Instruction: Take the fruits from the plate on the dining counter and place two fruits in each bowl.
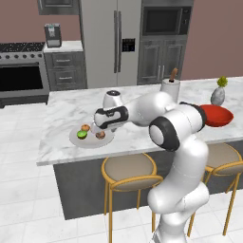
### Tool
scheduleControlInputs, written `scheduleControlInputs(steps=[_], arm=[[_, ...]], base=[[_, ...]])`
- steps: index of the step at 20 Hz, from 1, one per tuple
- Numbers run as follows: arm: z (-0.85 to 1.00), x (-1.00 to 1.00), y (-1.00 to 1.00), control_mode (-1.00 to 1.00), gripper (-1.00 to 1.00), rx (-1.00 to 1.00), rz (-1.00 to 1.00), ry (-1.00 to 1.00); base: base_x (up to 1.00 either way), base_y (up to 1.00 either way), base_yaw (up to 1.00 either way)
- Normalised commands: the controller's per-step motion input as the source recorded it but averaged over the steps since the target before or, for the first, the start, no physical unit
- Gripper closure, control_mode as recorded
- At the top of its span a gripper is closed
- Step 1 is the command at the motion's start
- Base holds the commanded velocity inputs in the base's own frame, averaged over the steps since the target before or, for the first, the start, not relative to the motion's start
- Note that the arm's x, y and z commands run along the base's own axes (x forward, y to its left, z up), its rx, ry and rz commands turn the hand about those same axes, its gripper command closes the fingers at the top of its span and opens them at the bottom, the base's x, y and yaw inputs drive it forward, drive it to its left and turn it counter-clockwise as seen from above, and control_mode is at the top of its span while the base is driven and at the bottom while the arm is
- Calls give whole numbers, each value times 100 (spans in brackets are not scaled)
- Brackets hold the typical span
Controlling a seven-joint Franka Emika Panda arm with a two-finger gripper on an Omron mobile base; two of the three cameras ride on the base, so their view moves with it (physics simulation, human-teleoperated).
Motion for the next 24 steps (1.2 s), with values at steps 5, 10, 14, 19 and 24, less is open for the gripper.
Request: scheduleControlInputs(steps=[5,10,14,19,24], arm=[[-21,26,20,-100,-100,-2,0,0],[-12,29,6,-100,-100,-4,0,0],[-14,18,4,-100,-100,-6,0,0],[-14,19,0,-100,-100,-3,0,1],[-18,22,0,-100,-100,0,0,0]], base=[[0,0,0],[0,0,0],[0,0,0],[0,0,0],[0,0,0]])
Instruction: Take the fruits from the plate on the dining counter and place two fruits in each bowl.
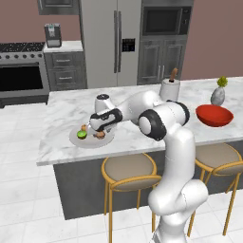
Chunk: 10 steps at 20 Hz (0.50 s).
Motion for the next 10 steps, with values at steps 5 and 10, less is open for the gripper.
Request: scheduleControlInputs(steps=[5,10], arm=[[-21,20,0,-100,-100,0,0,1],[-16,5,4,-100,-100,0,0,0]], base=[[0,0,0],[0,0,0]])
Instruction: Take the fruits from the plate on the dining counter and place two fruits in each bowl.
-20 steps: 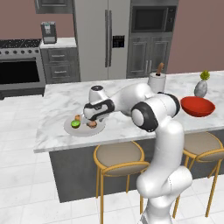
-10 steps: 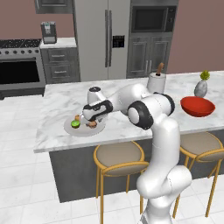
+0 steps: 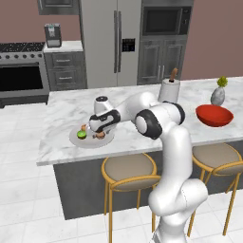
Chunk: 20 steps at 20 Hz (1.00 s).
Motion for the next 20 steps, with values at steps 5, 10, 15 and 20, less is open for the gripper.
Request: scheduleControlInputs(steps=[5,10,15,20], arm=[[-12,0,2,-100,-100,0,-1,1],[-14,2,-1,-100,100,0,-3,10],[22,1,-23,-100,100,1,0,17],[70,-9,-42,-100,100,5,0,1]], base=[[0,0,0],[0,0,0],[0,0,0],[0,0,0]])
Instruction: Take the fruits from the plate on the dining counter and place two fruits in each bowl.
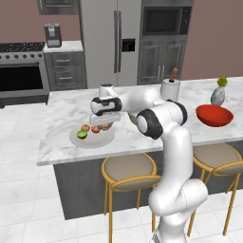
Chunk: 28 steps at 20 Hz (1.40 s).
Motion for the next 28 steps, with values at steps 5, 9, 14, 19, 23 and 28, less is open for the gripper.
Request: scheduleControlInputs(steps=[5,9,14,19,23,28], arm=[[66,-16,-45,-100,100,0,0,-13],[60,-10,-44,-100,100,0,0,-25],[58,2,-50,-100,100,0,-6,-8],[34,14,-70,-100,100,0,-12,2],[4,15,-73,-100,100,-1,-21,17],[-1,21,-64,-100,100,-2,-21,14]], base=[[0,0,0],[0,0,0],[0,0,0],[0,0,0],[0,0,0],[0,0,0]])
